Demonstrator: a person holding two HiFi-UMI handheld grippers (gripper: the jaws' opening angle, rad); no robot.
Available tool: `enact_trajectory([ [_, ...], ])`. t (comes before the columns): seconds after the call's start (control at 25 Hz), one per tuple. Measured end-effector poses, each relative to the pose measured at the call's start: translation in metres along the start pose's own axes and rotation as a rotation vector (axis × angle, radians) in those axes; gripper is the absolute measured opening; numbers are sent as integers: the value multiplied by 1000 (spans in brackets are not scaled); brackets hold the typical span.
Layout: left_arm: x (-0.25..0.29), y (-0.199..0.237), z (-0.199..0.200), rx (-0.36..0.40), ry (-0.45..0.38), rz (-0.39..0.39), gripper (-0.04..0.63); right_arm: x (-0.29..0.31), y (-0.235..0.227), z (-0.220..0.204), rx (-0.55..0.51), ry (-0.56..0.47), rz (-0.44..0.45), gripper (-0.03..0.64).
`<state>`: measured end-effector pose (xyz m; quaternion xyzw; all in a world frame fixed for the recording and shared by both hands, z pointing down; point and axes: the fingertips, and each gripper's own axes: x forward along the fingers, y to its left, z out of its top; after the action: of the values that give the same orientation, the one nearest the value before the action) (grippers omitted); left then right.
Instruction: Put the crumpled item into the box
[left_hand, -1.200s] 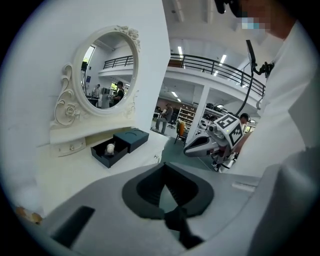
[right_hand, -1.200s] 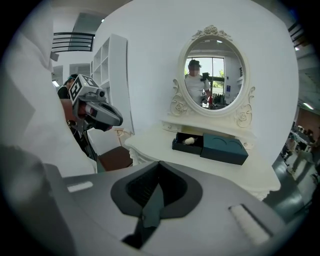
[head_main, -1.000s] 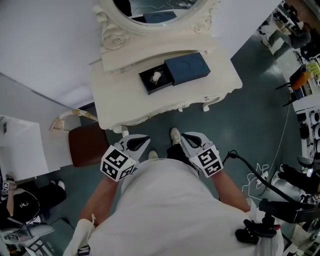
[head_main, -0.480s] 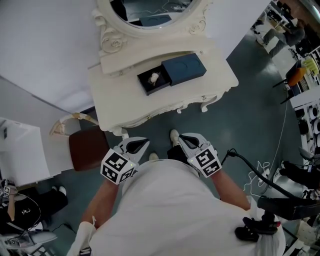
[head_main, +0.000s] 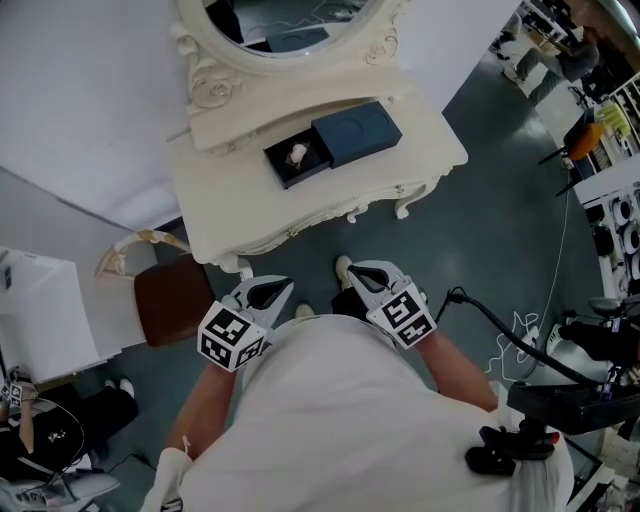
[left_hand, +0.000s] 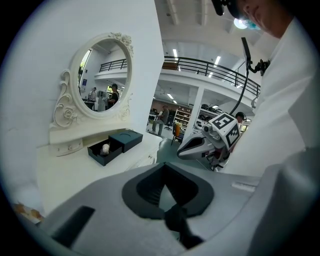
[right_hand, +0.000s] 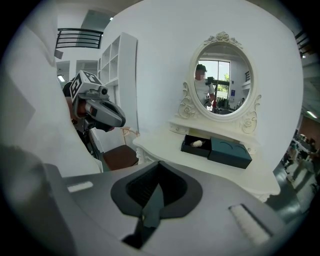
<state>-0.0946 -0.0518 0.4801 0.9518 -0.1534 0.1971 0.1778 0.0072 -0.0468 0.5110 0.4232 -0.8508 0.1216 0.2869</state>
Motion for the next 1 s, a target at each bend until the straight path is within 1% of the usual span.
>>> enact_trajectory([
  [0.4,7,8,3,-19,19,-11,2,4,-10,-1,4,29,3,0],
  [0.68,24,19,8,-18,36,-19,2,11,-25,-3,21,24,-2,0],
  [1.0,55,34,30,-13,55,-33,2,13,-60,-4,43,31,-7,0],
])
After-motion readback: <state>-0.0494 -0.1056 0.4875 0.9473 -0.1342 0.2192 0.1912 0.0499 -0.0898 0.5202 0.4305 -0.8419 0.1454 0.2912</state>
